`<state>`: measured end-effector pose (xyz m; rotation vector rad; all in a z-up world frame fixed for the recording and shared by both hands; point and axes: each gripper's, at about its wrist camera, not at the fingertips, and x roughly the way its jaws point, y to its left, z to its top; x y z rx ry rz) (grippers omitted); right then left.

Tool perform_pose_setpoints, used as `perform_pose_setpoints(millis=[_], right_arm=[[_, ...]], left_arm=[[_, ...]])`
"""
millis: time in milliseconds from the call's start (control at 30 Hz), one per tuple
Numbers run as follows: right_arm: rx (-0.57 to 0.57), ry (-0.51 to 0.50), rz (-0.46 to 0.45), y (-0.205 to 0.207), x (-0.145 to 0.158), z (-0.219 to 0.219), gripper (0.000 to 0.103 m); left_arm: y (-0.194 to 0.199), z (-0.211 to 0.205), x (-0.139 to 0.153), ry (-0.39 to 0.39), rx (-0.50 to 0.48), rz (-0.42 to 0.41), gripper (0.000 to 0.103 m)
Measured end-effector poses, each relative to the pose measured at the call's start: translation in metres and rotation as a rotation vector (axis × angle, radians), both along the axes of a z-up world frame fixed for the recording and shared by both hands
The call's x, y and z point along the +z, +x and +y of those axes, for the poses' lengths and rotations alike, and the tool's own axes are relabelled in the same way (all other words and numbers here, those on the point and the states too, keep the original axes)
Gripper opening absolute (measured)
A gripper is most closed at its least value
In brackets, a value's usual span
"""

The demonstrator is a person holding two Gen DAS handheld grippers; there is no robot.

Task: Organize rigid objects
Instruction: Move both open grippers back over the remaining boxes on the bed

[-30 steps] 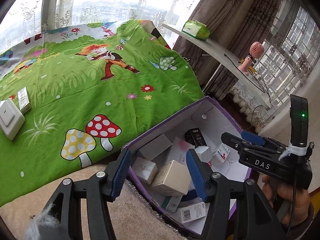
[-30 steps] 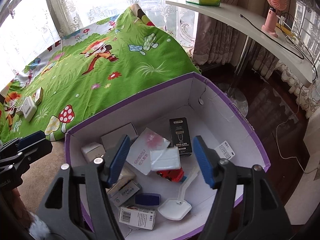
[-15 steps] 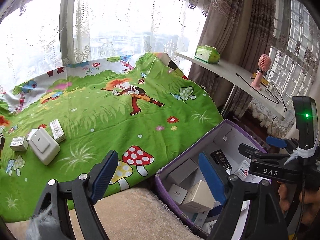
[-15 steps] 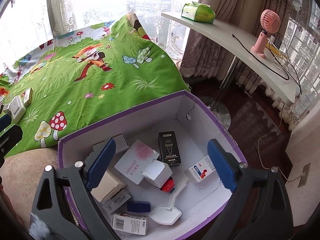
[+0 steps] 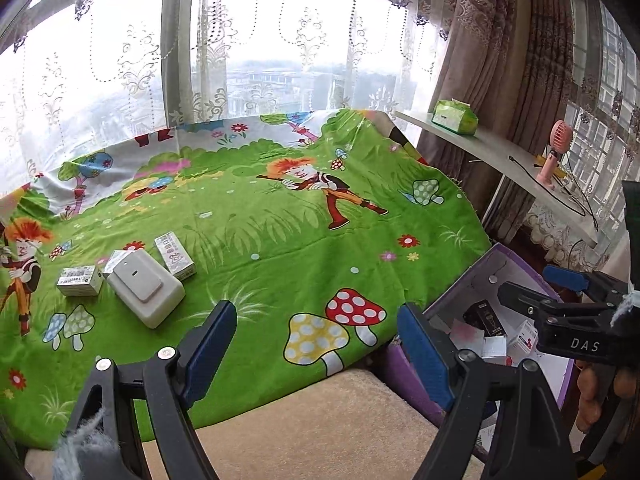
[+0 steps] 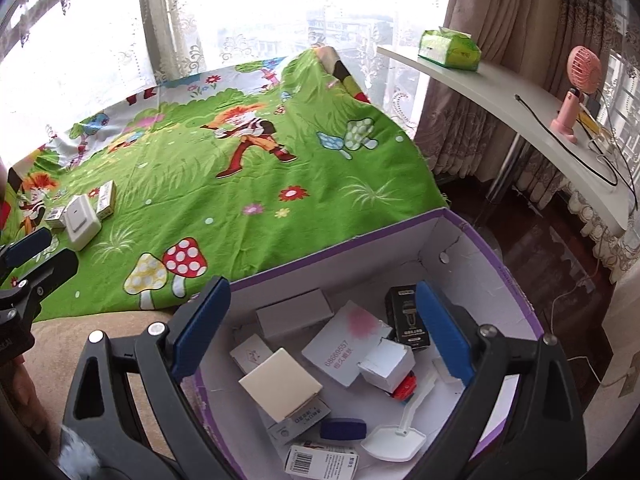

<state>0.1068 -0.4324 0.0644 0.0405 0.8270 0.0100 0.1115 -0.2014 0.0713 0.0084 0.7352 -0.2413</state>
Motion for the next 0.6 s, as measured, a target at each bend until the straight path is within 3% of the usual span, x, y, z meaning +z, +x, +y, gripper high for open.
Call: perform_pose_setpoints(millis=[233, 467, 600], right_arm=[[0.099, -0.002, -0.007, 0.012, -0.001, 0.05, 0.095], [0.182, 0.039, -0.001, 0.03, -0.007, 0.095, 0.095], [0.248, 0.004, -0.015, 0.039, -0.009, 0.13, 0.095]], left_arm=[[0.004, 0.054, -0.005, -0.043, 0.082, 0.018, 0.083], [0.011, 0.116, -0.016, -0.038, 0.196, 0.045, 0.083], [0.016, 0.146, -0.021, -0.024, 0.237, 0.058, 0.083]])
